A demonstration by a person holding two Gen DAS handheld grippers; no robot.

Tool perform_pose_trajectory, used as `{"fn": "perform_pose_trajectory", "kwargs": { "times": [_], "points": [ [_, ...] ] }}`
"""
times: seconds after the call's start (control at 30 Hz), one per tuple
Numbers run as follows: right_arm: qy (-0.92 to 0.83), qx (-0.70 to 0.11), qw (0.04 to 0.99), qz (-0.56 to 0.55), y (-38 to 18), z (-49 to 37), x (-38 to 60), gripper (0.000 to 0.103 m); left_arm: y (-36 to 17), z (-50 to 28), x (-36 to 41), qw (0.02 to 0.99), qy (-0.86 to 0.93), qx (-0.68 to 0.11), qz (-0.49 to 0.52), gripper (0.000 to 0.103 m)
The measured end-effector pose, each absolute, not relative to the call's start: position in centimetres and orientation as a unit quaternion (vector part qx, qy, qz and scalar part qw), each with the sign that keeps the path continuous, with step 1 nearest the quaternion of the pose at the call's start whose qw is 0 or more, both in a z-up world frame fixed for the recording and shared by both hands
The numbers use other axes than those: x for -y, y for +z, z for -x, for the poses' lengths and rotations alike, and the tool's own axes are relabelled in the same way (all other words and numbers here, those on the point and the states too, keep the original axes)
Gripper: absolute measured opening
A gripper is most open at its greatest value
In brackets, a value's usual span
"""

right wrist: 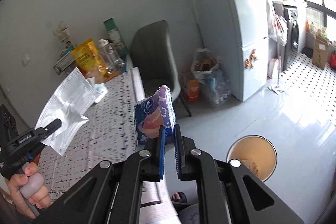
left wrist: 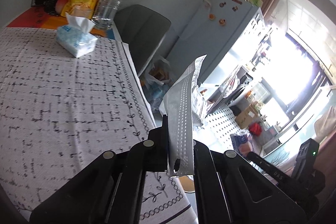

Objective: Collect trash
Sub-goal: 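Carry the face mask and packet in both grippers over the bin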

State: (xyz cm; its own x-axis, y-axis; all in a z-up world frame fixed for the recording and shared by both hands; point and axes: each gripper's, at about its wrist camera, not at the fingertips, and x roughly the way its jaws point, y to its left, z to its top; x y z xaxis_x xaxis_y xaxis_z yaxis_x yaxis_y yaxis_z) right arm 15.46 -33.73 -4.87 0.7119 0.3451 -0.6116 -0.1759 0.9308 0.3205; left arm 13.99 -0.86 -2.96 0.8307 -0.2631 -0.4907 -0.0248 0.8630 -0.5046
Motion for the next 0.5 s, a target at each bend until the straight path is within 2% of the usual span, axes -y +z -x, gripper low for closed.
{"fn": "perform_pose_trajectory", "kwargs": {
  "times": [0.5],
  "points": [
    [0.082,-0.386,0.906,-0.154,-10.8,-19.4,40.4,0.009,-6.0,-21.9,9.0,0.909,-0.111,-0.342,0.211,0.003]
  ]
}}
